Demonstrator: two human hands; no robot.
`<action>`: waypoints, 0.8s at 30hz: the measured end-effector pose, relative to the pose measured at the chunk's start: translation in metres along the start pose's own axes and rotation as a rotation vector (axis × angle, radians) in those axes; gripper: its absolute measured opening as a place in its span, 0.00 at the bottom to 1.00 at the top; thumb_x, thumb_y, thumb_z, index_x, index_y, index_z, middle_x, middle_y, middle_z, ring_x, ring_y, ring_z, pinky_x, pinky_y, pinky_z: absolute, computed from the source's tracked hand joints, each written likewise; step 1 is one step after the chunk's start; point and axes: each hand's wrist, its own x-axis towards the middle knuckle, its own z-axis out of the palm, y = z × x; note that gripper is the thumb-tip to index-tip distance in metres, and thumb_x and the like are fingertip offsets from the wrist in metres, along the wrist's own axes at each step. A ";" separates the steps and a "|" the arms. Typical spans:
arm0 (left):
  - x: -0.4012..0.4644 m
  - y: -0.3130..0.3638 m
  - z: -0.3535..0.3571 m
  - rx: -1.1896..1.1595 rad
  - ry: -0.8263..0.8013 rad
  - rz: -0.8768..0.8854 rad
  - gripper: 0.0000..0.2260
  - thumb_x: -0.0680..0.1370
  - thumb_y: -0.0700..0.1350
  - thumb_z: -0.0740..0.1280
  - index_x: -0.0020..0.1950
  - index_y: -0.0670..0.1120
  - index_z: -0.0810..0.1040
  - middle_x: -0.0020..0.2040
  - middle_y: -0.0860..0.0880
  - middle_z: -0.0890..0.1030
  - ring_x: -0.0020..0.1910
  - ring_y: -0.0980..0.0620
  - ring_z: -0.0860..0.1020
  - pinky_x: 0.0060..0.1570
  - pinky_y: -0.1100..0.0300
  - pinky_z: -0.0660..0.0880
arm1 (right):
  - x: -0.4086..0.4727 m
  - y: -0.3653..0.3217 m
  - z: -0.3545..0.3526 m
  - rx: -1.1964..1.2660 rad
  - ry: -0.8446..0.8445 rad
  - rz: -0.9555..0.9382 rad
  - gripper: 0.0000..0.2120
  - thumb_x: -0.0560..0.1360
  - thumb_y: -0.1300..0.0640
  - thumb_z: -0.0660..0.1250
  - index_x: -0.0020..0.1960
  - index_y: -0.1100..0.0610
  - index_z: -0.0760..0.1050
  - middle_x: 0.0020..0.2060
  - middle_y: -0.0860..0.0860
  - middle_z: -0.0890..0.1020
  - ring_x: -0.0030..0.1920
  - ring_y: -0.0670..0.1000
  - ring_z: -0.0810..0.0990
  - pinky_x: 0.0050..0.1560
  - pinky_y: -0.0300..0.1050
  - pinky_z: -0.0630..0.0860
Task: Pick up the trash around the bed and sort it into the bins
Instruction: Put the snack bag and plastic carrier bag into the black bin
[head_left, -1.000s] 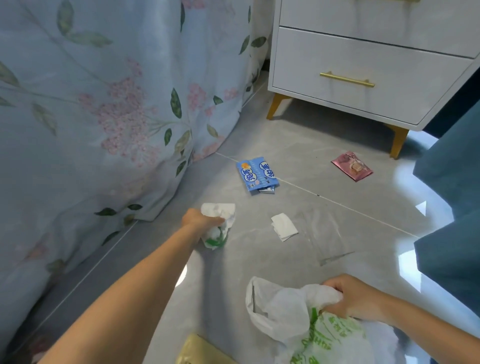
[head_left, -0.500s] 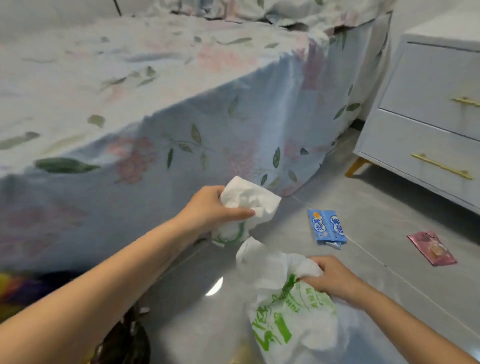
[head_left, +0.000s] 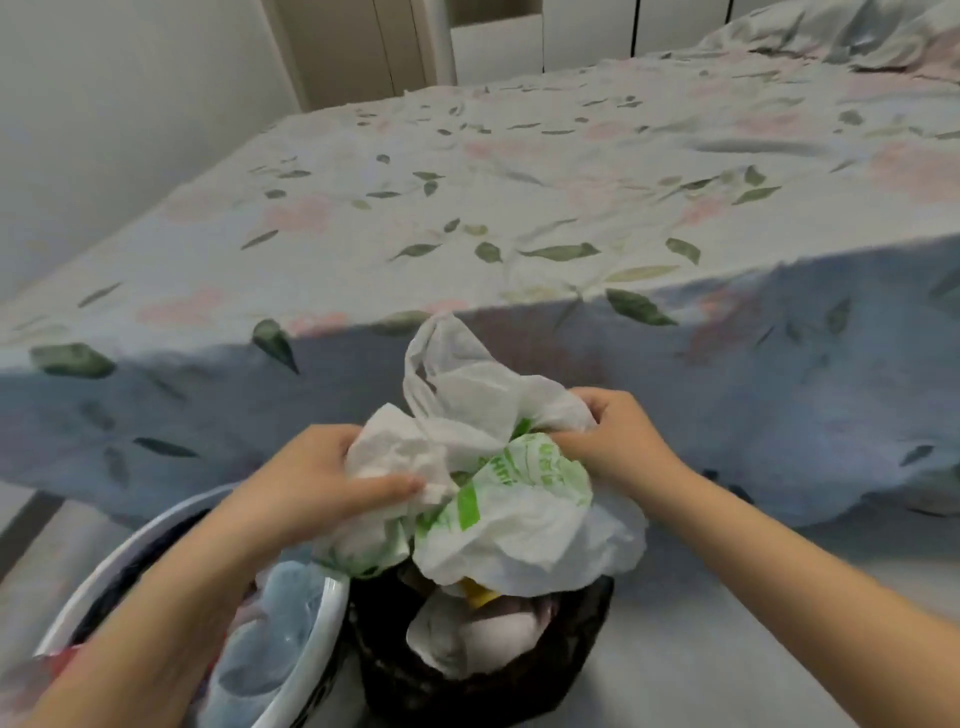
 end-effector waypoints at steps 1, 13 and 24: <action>0.006 -0.009 0.017 0.108 -0.018 -0.019 0.12 0.68 0.55 0.75 0.47 0.51 0.83 0.44 0.53 0.86 0.44 0.55 0.83 0.44 0.58 0.80 | 0.006 0.002 0.018 -0.110 0.010 -0.041 0.04 0.66 0.59 0.75 0.36 0.52 0.80 0.33 0.47 0.84 0.34 0.39 0.80 0.35 0.36 0.76; 0.139 -0.145 0.157 0.533 -0.436 -0.460 0.33 0.72 0.56 0.67 0.75 0.49 0.63 0.73 0.47 0.67 0.69 0.45 0.71 0.65 0.53 0.71 | 0.026 0.104 0.104 -0.969 -0.375 0.182 0.14 0.73 0.50 0.67 0.52 0.60 0.76 0.50 0.57 0.79 0.51 0.61 0.79 0.41 0.47 0.73; 0.086 -0.044 0.084 0.563 -0.139 -0.155 0.21 0.72 0.58 0.70 0.59 0.46 0.78 0.56 0.47 0.81 0.55 0.48 0.78 0.53 0.56 0.75 | 0.025 0.067 0.082 -1.098 -0.604 0.076 0.20 0.70 0.55 0.71 0.58 0.60 0.72 0.55 0.57 0.77 0.54 0.59 0.78 0.49 0.50 0.78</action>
